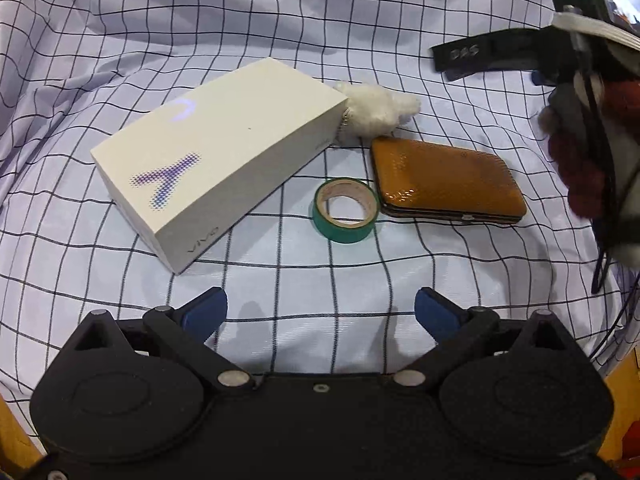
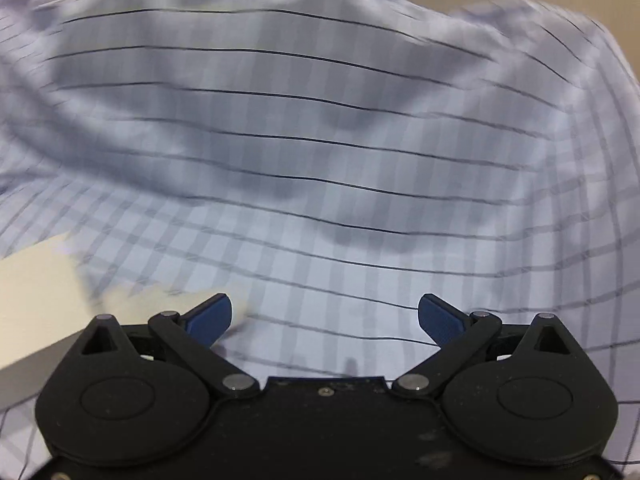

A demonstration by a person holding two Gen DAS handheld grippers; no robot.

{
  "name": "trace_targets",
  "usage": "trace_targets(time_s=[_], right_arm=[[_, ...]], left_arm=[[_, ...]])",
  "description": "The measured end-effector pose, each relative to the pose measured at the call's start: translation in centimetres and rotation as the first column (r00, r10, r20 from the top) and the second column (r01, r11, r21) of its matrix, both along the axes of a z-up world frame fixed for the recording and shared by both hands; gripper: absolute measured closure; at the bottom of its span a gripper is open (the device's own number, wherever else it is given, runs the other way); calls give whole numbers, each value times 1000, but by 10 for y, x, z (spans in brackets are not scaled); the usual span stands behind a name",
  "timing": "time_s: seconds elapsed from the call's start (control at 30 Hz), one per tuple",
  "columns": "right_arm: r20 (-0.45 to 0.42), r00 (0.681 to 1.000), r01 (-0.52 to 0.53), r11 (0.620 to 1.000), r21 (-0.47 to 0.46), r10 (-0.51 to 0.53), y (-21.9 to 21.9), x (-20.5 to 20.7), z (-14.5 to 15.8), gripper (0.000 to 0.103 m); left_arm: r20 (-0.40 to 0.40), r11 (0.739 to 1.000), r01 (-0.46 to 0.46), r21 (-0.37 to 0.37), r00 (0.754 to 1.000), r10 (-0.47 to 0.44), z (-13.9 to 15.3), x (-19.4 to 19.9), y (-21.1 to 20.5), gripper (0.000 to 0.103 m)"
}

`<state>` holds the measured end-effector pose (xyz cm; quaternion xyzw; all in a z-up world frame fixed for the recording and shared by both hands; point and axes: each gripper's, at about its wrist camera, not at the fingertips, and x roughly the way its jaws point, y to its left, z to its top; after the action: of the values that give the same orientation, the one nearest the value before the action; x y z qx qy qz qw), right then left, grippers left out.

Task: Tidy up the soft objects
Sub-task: 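Grasp the white fluffy plush keychain with the right gripper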

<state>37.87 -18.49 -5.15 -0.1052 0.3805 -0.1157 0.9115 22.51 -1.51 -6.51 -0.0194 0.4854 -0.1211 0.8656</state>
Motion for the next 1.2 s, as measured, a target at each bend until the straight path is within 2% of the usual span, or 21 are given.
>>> trace_targets(time_s=[0.07, 0.17, 0.27, 0.37, 0.43, 0.57, 0.73, 0.8, 0.93, 1.13, 1.2], right_arm=[[4, 1000, 0, 999, 32, 0, -6, -3, 3, 7], [0, 995, -101, 995, 21, 101, 9, -14, 1, 7], [-46, 980, -190, 981, 34, 192, 31, -18, -7, 7], [-96, 972, -206, 973, 104, 216, 42, -12, -16, 7], [-111, 967, -221, 972, 85, 230, 48, -8, -22, 8], [-126, 970, -204, 978, 51, 209, 48, 2, -29, 7], [-144, 988, -48, 999, 10, 49, 27, 26, -32, 8], [-149, 989, 4, 999, 49, 3, 20, 29, -29, 9], [-171, 985, 38, 982, 183, -6, 20, 31, -19, 9], [-256, 967, 105, 909, 403, 2, 27, 53, -23, 9], [-270, 963, 126, 892, 433, -5, 30, 61, -25, 9]], left_arm=[[-3, 1000, 3, -1, 1000, -3, 0, 0, -2, 6], [-8, 1000, 6, -3, 1000, -6, -2, 0, -4, 6], [-8, 1000, 6, 1, 1000, -6, -3, 2, -6, 6], [-12, 1000, 1, 3, 1000, -1, -4, 2, -4, 6], [-14, 1000, -3, 2, 1000, 3, -5, 2, -2, 6], [-22, 1000, -19, -5, 1000, 19, -7, 4, 2, 6], [-31, 999, -28, -18, 999, 27, -9, 8, 3, 6], [-37, 1000, -25, -18, 999, 25, -11, 9, 3, 6], [-52, 999, -24, -20, 998, 23, -15, 11, 2, 6], [-49, 999, -23, -25, 999, 22, -15, 9, 3, 6], [-50, 999, -25, -30, 998, 24, -15, 9, 4, 6]])
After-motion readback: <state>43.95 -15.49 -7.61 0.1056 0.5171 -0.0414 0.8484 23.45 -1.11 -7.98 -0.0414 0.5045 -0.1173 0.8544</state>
